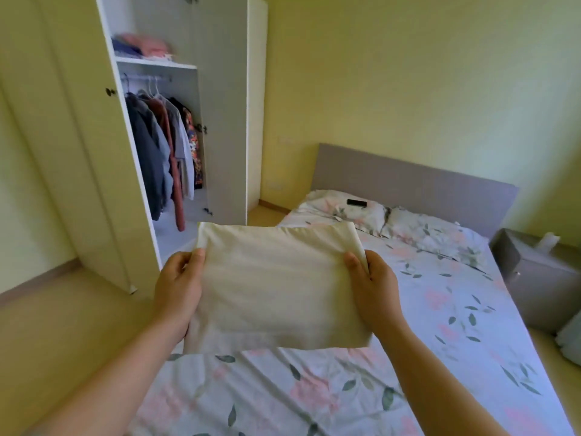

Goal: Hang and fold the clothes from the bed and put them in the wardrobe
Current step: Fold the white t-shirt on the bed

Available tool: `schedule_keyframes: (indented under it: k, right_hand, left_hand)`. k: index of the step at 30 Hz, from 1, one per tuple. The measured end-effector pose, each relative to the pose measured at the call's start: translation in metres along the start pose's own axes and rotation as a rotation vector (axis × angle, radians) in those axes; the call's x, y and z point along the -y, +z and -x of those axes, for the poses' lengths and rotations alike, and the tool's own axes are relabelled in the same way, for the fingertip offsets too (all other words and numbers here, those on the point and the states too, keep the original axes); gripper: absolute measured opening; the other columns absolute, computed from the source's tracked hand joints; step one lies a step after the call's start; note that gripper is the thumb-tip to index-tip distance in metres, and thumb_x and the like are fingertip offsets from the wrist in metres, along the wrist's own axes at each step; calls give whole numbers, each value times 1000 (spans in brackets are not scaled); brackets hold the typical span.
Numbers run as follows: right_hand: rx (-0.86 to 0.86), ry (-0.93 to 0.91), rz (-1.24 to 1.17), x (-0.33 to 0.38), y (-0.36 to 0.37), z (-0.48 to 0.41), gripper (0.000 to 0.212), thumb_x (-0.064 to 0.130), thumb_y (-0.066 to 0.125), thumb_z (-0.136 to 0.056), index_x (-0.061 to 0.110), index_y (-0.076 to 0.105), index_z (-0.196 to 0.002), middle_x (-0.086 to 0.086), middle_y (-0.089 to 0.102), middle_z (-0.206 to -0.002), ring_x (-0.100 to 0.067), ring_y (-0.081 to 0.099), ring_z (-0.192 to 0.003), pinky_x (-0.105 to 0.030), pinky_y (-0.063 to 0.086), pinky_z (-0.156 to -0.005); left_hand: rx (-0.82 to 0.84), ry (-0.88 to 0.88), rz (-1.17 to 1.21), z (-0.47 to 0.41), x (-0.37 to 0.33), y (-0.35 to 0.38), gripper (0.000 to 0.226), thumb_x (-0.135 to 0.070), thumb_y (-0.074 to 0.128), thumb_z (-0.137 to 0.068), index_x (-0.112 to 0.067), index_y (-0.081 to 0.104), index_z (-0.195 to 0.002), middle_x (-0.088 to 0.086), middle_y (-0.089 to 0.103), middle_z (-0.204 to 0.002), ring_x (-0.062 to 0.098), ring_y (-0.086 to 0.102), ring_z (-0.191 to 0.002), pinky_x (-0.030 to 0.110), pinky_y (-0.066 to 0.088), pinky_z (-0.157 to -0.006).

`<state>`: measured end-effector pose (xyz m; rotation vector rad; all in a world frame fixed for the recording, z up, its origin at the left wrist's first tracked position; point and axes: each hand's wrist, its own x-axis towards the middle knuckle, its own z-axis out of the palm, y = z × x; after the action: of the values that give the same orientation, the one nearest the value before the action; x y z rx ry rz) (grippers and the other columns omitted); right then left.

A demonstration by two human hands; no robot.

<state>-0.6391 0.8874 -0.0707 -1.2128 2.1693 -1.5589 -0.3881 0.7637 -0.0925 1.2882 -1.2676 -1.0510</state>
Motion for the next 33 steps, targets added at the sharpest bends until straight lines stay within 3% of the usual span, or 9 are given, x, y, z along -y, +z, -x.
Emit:
schedule_keyframes:
  k: [2,5,8,10,15,20,25,30,33]
  right_hand:
    - [30,-28,-22,23,34,-10,44,39,53,-98,-2,47,-82,-4,49,-68,-16,41,-60,-30,34,-54]
    - [87,-88,-39,61,92,-34,43,38,53,-98,-2,49,-82,-6,49,-67,-17,41,-61,-30,33,-54]
    - [135,-135,-83,90,151,-61,43,36,52,-98,-5,52,-87,-19,54,-75,-18,44,-67,-33,35,-58]
    - [167,-168,-102,100,190,-71,44,37,52,-98,-5,53,-86,-14,56,-75,-23,47,-69,-31,38,-60]
    - [272,-212,-167,149,288,-82,41,36,53,-98,-4,58,-90,-21,64,-85,-30,55,-73,-39,45,-66]
    - [341,-265,-211,215,379,-80,42,37,55,-97,6,45,-71,-2,47,-62,-17,40,-60,-33,34,-55]
    - [298,-291,-241,256,458,-59,43,37,56,-96,10,39,-67,0,40,-59,-12,33,-53,-20,30,-46]
    - [289,-235,-266,302,526,-48,49,39,55,-96,-7,47,-78,-4,43,-63,-15,37,-56,-28,30,-50]
    - [249,-169,-239,302,552,-49,50,40,55,-96,-6,47,-79,-3,42,-63,-15,37,-55,-22,29,-46]
  left_hand:
    - [29,-97,17,-25,-4,-33,55,-56,59,-88,-2,59,-85,4,62,-80,25,59,-80,36,47,-71]
    - [150,-348,203,-63,-19,-78,62,-59,73,-71,-9,67,-108,8,71,-105,29,67,-98,47,51,-95]
    - [237,-427,309,-100,-36,-114,45,-51,71,-74,-17,68,-103,10,76,-93,27,73,-81,38,58,-72]
    - [236,-445,328,-119,-38,-137,39,-49,69,-78,-16,69,-99,10,76,-86,25,73,-70,33,57,-56]
    - [-6,-322,309,-168,-41,-216,40,-39,72,-81,-10,68,-107,12,76,-93,27,73,-78,35,58,-64]
    - [-129,-198,278,-220,-40,-302,35,-38,70,-84,-10,68,-107,10,76,-93,26,73,-80,34,57,-66]
    - [-82,-94,264,-270,-31,-383,36,-41,69,-84,-14,66,-106,6,76,-91,24,74,-79,30,57,-56]
    - [-10,-16,297,-329,-37,-454,36,-42,67,-86,-15,66,-109,6,76,-98,25,74,-86,33,58,-60]
    - [43,23,281,-361,-33,-464,33,-39,66,-87,-15,65,-109,5,76,-98,23,74,-86,29,58,-59]
